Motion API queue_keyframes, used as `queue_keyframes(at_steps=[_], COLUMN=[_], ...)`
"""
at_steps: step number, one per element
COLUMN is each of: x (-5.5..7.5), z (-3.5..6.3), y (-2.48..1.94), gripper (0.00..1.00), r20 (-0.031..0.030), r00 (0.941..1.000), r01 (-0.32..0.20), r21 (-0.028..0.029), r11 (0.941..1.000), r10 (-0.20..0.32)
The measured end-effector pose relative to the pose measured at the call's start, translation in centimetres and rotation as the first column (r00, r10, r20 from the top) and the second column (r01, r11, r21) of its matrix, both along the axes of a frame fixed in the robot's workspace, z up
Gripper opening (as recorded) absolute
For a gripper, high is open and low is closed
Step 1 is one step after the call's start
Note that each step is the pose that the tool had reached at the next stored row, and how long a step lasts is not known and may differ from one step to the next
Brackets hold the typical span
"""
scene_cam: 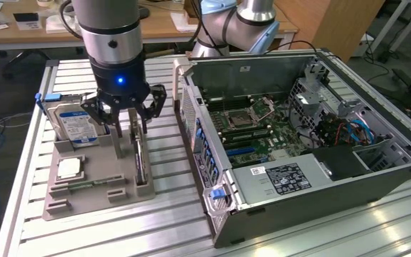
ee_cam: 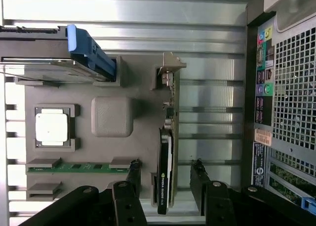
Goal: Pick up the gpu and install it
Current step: 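Pick up the gpu and move the gpu toward the slot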
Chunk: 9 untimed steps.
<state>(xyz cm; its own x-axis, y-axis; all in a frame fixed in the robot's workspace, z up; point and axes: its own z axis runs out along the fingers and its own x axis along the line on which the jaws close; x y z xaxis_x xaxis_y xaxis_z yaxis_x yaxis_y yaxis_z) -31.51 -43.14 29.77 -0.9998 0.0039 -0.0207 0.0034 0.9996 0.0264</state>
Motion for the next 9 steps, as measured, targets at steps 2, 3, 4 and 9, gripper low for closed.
queue_keyframes(at_steps=[2, 3, 4, 9], x=[0.0, 0.0, 0.0, 0.0], z=[-0.35, -0.53, -0.71, -1.62], y=[-0.04, -0.10, -0.19, -0.36], gripper=[0.53, 0.53, 0.53, 0.53], r20=[-0.0001, -0.0001, -0.0001, -0.0001], r00=[1.0000, 1.0000, 1.0000, 1.0000], r01=[0.000, -0.001, 0.000, 0.000], r21=[-0.0001, -0.0001, -0.0001, -0.0001], r11=[1.0000, 1.0000, 1.0000, 1.0000], r10=[0.000, 0.001, 0.000, 0.000])
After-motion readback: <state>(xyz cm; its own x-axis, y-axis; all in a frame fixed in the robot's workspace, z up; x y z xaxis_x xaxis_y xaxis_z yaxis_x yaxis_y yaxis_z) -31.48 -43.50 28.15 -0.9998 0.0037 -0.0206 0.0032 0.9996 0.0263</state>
